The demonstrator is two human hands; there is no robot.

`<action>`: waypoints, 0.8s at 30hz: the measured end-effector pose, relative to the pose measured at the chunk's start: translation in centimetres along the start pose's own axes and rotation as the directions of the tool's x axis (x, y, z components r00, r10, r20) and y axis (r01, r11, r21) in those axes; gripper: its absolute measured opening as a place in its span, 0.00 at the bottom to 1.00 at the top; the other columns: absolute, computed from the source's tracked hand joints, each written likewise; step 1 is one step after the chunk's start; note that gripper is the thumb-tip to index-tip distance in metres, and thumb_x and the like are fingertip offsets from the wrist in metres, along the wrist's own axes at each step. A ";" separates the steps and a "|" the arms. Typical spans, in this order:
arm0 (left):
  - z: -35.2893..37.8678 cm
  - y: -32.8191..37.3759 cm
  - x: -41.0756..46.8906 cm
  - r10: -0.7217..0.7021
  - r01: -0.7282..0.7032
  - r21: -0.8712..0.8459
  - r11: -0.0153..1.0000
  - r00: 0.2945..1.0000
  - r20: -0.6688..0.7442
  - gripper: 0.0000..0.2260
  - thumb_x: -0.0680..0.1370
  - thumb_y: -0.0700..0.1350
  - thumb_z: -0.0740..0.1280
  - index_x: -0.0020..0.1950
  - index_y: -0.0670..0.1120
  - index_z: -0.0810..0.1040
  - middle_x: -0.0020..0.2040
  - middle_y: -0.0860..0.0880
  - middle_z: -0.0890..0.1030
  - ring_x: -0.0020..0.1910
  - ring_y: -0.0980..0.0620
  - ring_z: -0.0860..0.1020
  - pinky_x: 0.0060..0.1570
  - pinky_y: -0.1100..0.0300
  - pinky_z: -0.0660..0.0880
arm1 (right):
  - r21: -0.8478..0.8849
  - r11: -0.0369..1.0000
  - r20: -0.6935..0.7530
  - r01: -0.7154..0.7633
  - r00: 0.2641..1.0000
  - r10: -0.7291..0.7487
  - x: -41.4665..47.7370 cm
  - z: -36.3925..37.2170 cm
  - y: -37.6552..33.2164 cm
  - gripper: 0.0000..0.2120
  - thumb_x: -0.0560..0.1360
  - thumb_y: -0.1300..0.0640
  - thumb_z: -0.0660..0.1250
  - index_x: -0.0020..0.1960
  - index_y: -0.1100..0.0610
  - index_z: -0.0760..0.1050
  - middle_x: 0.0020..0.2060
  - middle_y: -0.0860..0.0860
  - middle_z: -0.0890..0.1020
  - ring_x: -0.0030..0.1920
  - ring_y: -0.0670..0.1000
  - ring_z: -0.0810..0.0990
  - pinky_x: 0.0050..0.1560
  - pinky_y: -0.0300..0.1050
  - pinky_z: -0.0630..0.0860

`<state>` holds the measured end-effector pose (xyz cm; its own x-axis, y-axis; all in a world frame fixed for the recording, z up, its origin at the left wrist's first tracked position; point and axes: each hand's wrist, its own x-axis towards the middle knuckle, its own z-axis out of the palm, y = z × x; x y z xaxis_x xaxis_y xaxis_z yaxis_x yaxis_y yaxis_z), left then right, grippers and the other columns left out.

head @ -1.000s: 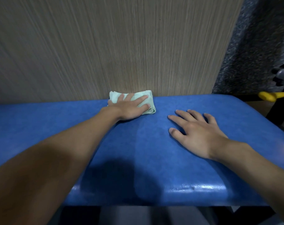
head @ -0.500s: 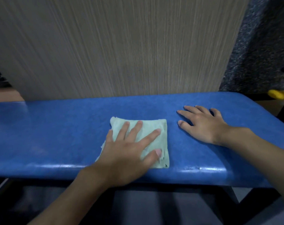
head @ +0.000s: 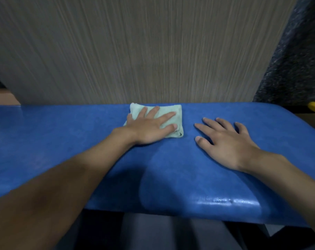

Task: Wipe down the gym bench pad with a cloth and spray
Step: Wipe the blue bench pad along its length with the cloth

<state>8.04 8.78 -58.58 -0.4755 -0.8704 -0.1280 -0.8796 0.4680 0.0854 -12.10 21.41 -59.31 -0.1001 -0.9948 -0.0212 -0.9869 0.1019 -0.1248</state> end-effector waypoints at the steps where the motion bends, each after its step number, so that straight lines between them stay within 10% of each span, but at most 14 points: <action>1: -0.5 -0.3 1.6 -0.015 0.015 -0.009 1.000 1.000 0.011 0.25 0.76 0.74 0.43 0.73 0.77 0.43 0.81 0.57 0.41 0.80 0.47 0.39 0.73 0.34 0.39 | 0.003 1.000 -0.004 0.001 1.000 -0.001 0.0 0.0 0.0 0.29 0.78 0.35 0.41 0.79 0.39 0.49 0.80 0.41 0.48 0.79 0.48 0.43 0.76 0.60 0.40; 9: -1.2 -1.0 4.1 -0.061 0.062 -0.036 0.997 0.997 0.043 0.25 0.74 0.74 0.42 0.72 0.78 0.43 0.81 0.59 0.41 0.80 0.48 0.38 0.72 0.34 0.38 | 0.032 0.999 -0.030 -0.001 1.000 0.002 0.0 0.1 0.2 0.30 0.77 0.34 0.41 0.78 0.38 0.51 0.79 0.39 0.50 0.78 0.47 0.45 0.76 0.58 0.42; 24: 2.8 1.8 -16.7 0.055 -0.054 0.012 0.998 0.995 -0.080 0.29 0.69 0.74 0.38 0.70 0.78 0.35 0.81 0.59 0.39 0.79 0.51 0.37 0.74 0.36 0.40 | -0.028 1.000 -0.066 0.000 0.998 -0.002 -0.6 -1.2 -0.8 0.27 0.80 0.36 0.47 0.77 0.42 0.58 0.79 0.43 0.57 0.78 0.51 0.51 0.74 0.64 0.41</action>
<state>14.40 24.57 -59.10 -0.5205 -0.8527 -0.0437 -0.8526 0.5163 0.0804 -11.38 21.89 -57.98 -0.1061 -0.9933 0.0446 -0.9901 0.1015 -0.0967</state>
